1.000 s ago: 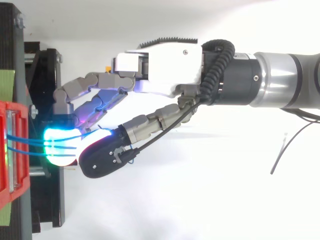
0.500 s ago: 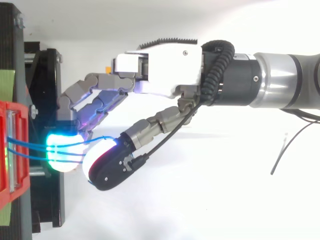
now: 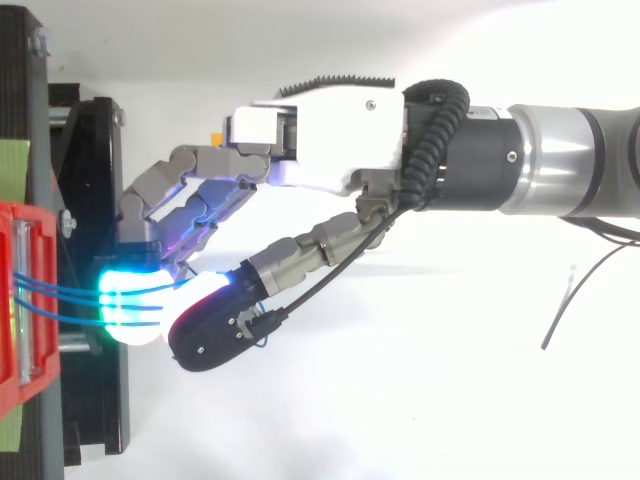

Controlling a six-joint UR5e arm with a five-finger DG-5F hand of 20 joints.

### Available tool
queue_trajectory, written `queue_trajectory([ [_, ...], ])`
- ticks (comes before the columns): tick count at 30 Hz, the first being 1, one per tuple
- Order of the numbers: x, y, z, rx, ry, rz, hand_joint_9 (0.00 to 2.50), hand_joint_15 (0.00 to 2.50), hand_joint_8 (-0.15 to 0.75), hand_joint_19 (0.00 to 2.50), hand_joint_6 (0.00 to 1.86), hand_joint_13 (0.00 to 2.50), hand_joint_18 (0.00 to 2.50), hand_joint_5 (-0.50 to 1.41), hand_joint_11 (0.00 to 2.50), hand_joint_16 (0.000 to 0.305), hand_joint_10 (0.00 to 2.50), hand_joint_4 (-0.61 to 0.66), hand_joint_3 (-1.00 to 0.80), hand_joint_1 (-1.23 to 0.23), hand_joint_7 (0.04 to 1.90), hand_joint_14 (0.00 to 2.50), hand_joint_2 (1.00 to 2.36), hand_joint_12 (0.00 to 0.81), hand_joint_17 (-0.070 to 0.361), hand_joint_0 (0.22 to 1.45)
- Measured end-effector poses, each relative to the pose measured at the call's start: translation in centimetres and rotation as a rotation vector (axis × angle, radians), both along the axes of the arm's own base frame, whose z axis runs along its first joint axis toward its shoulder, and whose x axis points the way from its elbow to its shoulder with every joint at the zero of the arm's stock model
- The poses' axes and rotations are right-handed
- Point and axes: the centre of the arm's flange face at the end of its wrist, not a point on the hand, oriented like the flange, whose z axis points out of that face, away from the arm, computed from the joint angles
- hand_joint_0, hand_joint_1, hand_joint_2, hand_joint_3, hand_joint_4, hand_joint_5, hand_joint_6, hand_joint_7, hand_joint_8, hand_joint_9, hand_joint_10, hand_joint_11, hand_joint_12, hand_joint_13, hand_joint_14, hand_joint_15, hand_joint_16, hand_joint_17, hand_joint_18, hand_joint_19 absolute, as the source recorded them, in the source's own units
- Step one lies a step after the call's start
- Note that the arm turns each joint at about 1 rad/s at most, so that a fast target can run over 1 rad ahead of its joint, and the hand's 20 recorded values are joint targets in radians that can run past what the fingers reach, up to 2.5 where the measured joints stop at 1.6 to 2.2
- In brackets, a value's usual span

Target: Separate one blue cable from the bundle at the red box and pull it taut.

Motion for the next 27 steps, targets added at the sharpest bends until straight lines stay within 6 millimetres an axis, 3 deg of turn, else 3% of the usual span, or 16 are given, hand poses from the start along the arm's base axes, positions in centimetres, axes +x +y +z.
queue_trajectory([
  [9, 0.00, 0.07, 0.00, 0.000, 0.000, 0.002, 0.82, 0.53, 0.313, 0.64, 0.89, 0.80, 0.69, -0.20, 0.77, 0.038, 0.01, 0.15, -0.50, -0.68, 0.91, 0.02, 1.00, 0.341, 0.085, 0.58],
  [18, 0.01, 0.06, 0.00, 0.000, 0.000, 0.000, 0.86, 0.55, 0.321, 0.64, 0.89, 0.83, 0.73, -0.19, 0.81, 0.040, 0.01, 0.17, -0.50, -0.75, 0.94, 0.02, 1.00, 0.346, 0.090, 0.55],
  [21, 0.02, 0.06, 0.02, 0.000, 0.000, -0.001, 0.87, 0.56, 0.317, 0.64, 0.90, 0.85, 0.75, -0.18, 0.83, 0.038, 0.01, 0.16, -0.50, -0.78, 0.97, 0.02, 1.00, 0.336, 0.086, 0.60],
  [27, 0.03, 0.08, 0.03, 0.000, -0.001, -0.001, 0.91, 0.56, 0.312, 0.66, 0.92, 0.87, 0.78, -0.17, 0.84, 0.038, 0.01, 0.04, -0.26, -0.79, 1.13, 0.02, 1.02, 0.335, 0.085, 0.63],
])
